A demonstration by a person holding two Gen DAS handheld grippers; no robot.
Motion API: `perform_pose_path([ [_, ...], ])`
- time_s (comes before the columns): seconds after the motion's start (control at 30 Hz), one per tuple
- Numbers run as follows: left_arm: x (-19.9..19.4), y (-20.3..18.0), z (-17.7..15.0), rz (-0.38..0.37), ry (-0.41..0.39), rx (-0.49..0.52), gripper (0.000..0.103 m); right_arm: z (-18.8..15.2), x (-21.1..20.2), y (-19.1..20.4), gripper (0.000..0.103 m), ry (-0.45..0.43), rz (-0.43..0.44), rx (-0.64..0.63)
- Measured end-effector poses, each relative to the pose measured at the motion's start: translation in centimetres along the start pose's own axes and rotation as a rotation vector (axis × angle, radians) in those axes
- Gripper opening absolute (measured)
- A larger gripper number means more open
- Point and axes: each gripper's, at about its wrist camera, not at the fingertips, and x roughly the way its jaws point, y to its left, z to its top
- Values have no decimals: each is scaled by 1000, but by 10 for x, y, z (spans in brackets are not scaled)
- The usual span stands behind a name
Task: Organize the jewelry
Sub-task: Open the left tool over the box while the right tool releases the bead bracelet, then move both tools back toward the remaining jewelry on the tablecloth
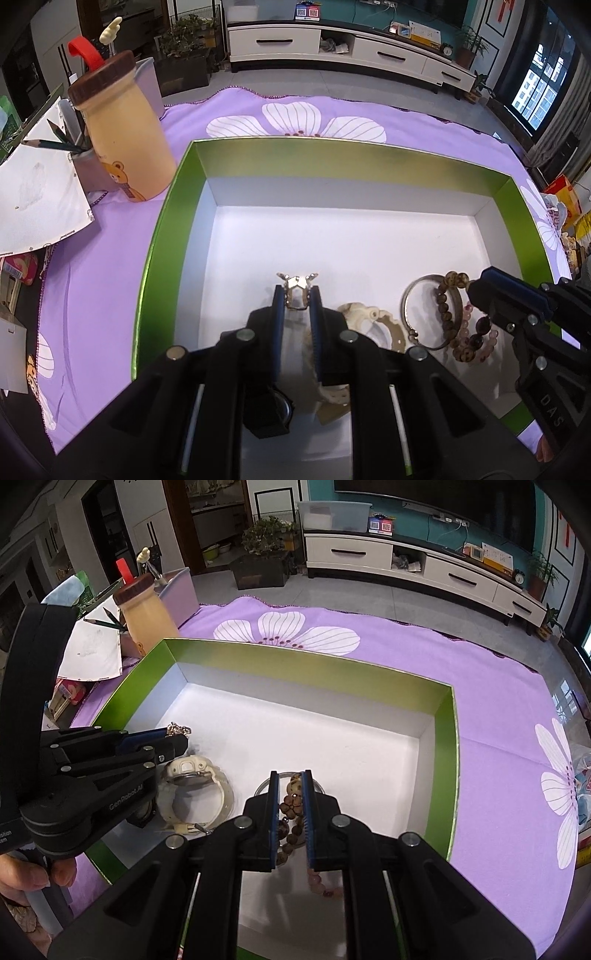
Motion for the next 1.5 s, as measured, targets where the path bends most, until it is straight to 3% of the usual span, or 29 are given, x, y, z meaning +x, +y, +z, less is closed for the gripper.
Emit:
perform_pose_path([
  [0.4,-2,-5,0,18,-8,10,13,0,-1,-6,12,7,-12,15],
  [0.5,-5,-7,-1,16,-18,16,26,0,-4,-8,28,8,-18,33],
  [0.6,-11,-6,-2,12,-31,16,37,-2,-11,-10,28,-10,-14,42],
  [0.7,-24,-9,-5,2,-57,18,56,-4,-23,-11,28,-28,-6,46],
  [0.93,-68,-12,-13,-23,-129,11,75,-19,-72,-13,34,-100,14,68],
  [1.2,-123,-7,-46,-50,-207,1,77,-54,-121,-11,38,-156,34,57],
  [1.33,-136,-2,-82,-96,-212,-16,77,-80,-134,-4,38,-147,57,43],
  [1.5,-132,0,-130,-82,-190,-16,77,-111,-132,10,38,-108,68,11],
])
